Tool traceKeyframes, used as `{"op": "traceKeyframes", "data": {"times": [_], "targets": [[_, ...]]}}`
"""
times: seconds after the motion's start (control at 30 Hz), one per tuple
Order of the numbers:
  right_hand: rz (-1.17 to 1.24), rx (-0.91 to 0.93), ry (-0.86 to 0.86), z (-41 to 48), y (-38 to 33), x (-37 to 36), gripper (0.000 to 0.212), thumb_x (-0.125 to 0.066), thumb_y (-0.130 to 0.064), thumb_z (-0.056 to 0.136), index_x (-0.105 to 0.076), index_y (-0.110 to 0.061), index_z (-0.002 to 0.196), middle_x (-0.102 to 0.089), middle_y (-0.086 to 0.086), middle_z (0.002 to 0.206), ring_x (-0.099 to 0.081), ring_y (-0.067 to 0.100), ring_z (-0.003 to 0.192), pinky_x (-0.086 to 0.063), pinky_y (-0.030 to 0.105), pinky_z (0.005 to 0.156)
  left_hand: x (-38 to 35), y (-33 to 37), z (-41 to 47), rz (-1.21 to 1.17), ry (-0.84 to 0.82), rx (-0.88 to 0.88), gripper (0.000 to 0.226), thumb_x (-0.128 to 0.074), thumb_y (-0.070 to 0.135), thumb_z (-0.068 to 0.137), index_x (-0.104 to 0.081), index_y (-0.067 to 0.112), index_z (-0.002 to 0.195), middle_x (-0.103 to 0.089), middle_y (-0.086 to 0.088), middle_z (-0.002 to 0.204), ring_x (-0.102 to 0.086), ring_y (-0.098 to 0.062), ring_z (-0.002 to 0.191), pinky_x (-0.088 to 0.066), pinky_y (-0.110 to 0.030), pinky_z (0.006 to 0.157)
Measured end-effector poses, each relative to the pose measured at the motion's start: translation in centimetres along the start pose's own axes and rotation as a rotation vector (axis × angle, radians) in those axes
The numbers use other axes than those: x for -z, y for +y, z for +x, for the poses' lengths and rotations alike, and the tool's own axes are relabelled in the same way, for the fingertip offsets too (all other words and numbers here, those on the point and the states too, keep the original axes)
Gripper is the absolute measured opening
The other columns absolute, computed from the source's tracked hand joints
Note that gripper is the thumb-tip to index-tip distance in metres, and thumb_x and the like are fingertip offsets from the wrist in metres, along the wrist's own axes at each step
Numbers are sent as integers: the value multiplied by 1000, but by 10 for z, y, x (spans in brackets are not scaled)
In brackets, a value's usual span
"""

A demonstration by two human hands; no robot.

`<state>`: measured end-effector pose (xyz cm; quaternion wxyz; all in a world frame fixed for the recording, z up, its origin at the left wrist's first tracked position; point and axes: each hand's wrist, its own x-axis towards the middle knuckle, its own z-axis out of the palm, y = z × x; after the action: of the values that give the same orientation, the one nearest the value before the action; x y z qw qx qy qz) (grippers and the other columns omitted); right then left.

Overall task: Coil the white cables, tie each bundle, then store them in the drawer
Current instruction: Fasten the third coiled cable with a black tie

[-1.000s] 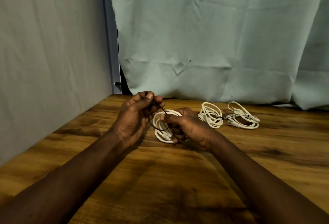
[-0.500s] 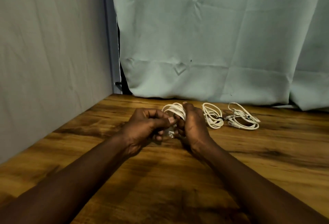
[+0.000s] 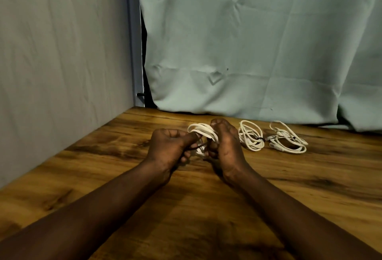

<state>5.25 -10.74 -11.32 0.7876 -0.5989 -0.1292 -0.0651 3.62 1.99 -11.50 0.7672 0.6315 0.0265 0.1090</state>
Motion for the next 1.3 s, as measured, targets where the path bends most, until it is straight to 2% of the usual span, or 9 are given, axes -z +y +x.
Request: {"op": "traceKeyframes", "data": {"times": [0.1,0.2,0.33,0.47,0.63,0.8,0.97,1.17,1.3], "targets": [[47,-9,-11,2,5,-2,24,-43,-21,103,-57,-22,84,-58,0,67,-56,10,52,-46,23,48,-5,-1,-2,-128,-54,83,7,-71,3,89,-73,-4,88,-71,-11,71,-57,-8,47,-45,-19,44],[20,10,4,6,10,-1,27,-44,-27,102,-60,-29,79,-57,-3,68,-55,8,54,-43,22,50,-7,0,0,-255,-129,141,16,-60,-4,92,-74,3,89,-70,-6,72,-59,-8,57,-50,-20,55],[-18,114,-22,10,15,-1,21,-48,-31,85,-62,-36,70,-54,-2,72,-51,13,62,-40,26,56,-8,-2,0,-194,-105,155,14,-63,-5,91,-74,3,90,-67,-9,71,-60,-12,58,-54,-24,59],[-56,201,-51,11,19,-1,17,-47,-26,85,-59,-31,75,-54,-3,72,-48,19,68,-40,30,59,-6,-2,-1,-146,-19,172,16,-74,0,85,-73,-4,100,-69,-17,76,-60,-16,54,-52,-23,48],[35,139,-77,8,16,-4,10,-44,-24,86,-54,-20,87,-54,-5,65,-50,1,47,-39,18,44,-6,-2,-3,-194,-44,139,4,-72,5,88,-72,9,86,-64,-9,73,-50,-5,45,-43,-20,45],[98,91,-85,7,13,-4,15,-39,-16,98,-54,-18,94,-57,-8,58,-49,0,38,-36,14,37,-7,0,-7,-320,-188,116,17,-58,-2,93,-73,1,99,-71,-9,75,-64,-10,61,-50,-24,67],[70,43,-71,8,10,0,21,-38,-11,100,-52,-20,88,-52,-11,51,-47,-1,39,-35,14,40,-10,3,-11,-351,-204,159,18,-54,-8,92,-70,0,94,-71,-14,74,-67,-13,57,-53,-17,55],[29,27,-18,9,12,-1,29,-40,-13,103,-54,-25,80,-57,-4,65,-52,7,49,-39,19,44,-8,1,-5,-360,-126,185,10,-64,-3,88,-70,6,89,-70,-7,70,-65,-9,57,-53,-20,54],[63,51,29,11,11,2,36,-48,-9,101,-58,-30,73,-57,-6,65,-54,12,55,-43,24,48,-4,5,-5,-243,-150,29,18,-50,-5,92,-64,6,91,-72,-11,78,-69,-18,67,-56,-27,55]]}}
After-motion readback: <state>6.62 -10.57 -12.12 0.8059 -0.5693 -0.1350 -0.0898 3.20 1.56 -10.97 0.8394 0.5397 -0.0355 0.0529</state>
